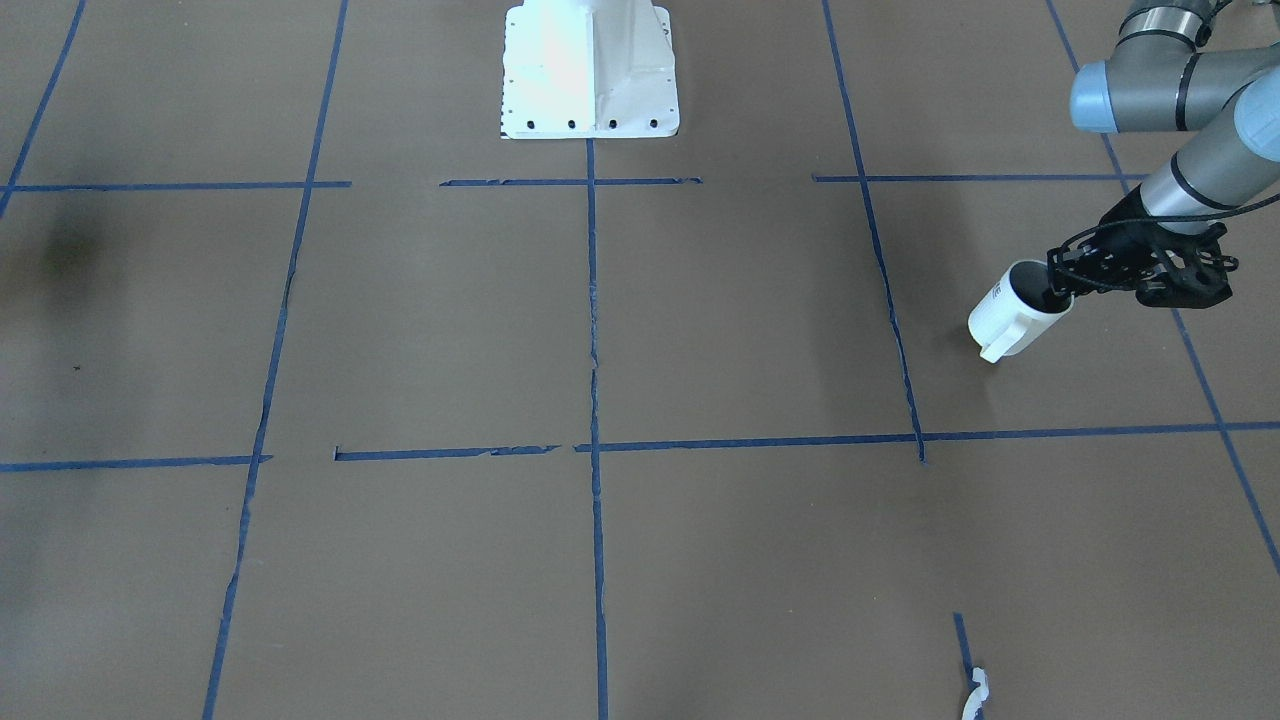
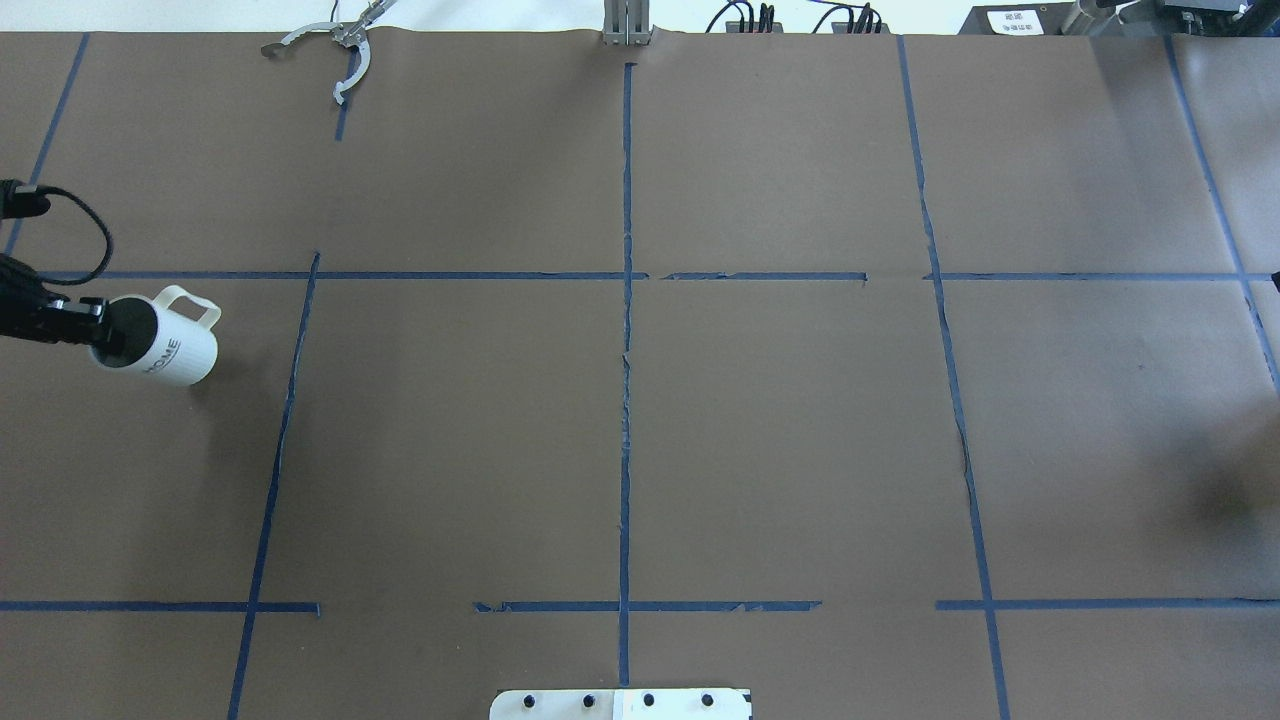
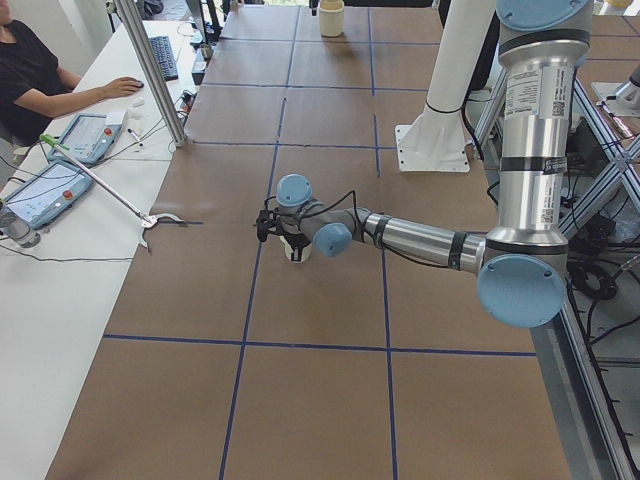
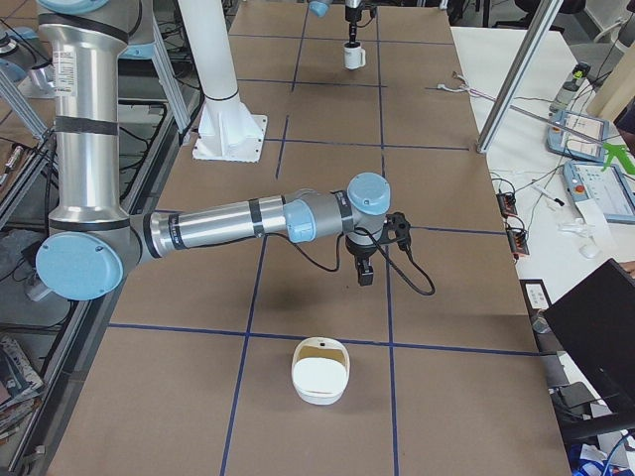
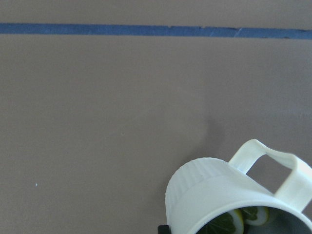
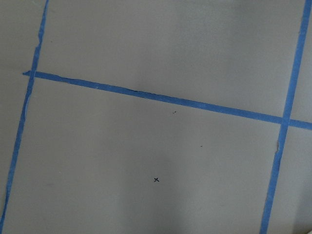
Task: Left arm hands cup to right arm to dump lemon
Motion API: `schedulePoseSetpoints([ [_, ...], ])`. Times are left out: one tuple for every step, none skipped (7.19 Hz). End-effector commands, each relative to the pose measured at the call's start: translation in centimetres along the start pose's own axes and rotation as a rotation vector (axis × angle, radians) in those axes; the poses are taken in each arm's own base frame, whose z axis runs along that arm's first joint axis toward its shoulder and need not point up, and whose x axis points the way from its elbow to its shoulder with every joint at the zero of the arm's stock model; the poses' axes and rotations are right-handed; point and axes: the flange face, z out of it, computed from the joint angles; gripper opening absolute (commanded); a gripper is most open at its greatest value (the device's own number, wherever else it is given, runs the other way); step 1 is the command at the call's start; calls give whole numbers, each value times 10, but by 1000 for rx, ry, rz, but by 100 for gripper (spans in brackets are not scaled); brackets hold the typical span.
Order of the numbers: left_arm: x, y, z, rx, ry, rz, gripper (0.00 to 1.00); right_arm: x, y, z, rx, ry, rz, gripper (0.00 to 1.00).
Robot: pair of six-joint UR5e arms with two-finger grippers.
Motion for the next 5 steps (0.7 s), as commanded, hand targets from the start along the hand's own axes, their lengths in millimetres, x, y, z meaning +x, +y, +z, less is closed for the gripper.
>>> schedulePoseSetpoints([
  [113, -49, -44, 24, 30, -162, 0, -63, -12, 18, 109, -53, 94, 100],
  [178, -57, -63, -1, 25, -222, 0, -108, -14, 44, 192, -54, 97, 100],
  [225, -48, -73, -37, 6, -227, 0, -152, -16, 67, 260, -69, 108, 100],
  [263, -44, -77, -39, -14, -310, 0, -201, -27, 74, 320, -115, 125, 100],
  [307, -34, -73, -14, -14, -425, 0, -234, -40, 69, 351, -157, 134, 100],
])
